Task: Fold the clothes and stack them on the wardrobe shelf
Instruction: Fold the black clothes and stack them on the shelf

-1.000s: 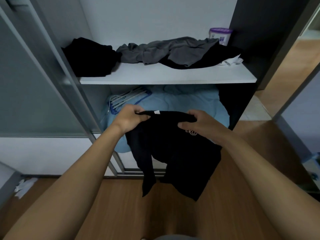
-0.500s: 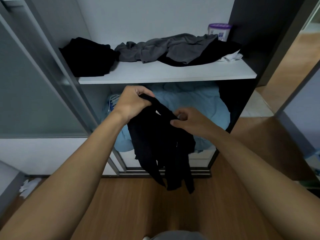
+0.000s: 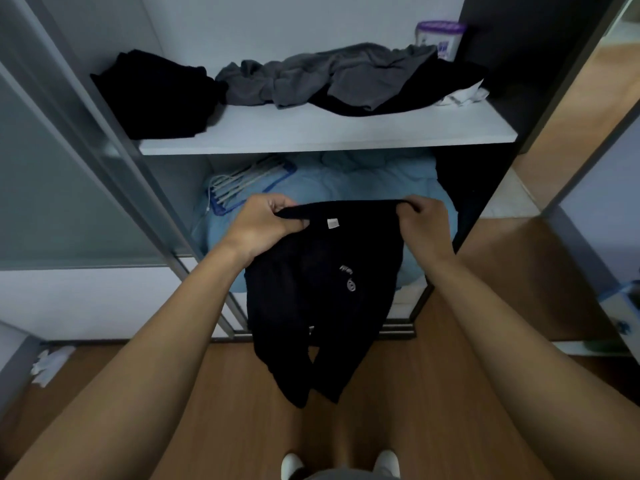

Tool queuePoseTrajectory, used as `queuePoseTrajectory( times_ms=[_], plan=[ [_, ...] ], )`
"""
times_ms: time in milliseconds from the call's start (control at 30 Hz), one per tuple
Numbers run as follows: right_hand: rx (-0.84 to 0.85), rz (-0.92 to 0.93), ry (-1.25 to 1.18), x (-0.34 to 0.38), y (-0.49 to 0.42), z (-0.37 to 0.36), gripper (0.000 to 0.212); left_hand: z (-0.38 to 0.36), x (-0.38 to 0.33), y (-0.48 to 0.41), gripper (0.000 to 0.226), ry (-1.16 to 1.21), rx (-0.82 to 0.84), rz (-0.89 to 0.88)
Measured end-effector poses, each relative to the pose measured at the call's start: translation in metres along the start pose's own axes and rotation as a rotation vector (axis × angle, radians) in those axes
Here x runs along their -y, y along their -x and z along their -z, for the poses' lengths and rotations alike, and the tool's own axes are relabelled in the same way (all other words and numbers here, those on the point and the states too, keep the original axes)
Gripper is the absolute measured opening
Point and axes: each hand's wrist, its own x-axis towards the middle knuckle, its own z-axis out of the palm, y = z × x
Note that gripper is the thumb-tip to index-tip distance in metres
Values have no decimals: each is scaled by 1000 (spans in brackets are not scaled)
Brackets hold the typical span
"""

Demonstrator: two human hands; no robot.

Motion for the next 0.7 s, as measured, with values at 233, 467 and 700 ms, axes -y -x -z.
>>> queuePoseTrajectory(
  times_ms=[233, 467, 700],
  plan=[
    [449, -106, -93, 3, 8, 10, 24, 12, 61, 3, 40, -46, 148, 324],
    [785, -294, -36, -37, 35, 10, 31, -3, 58, -9, 21, 161, -91, 212],
    [134, -406, -563, -45, 52, -4, 33, -1, 87, 1, 22, 53, 244, 131]
  ],
)
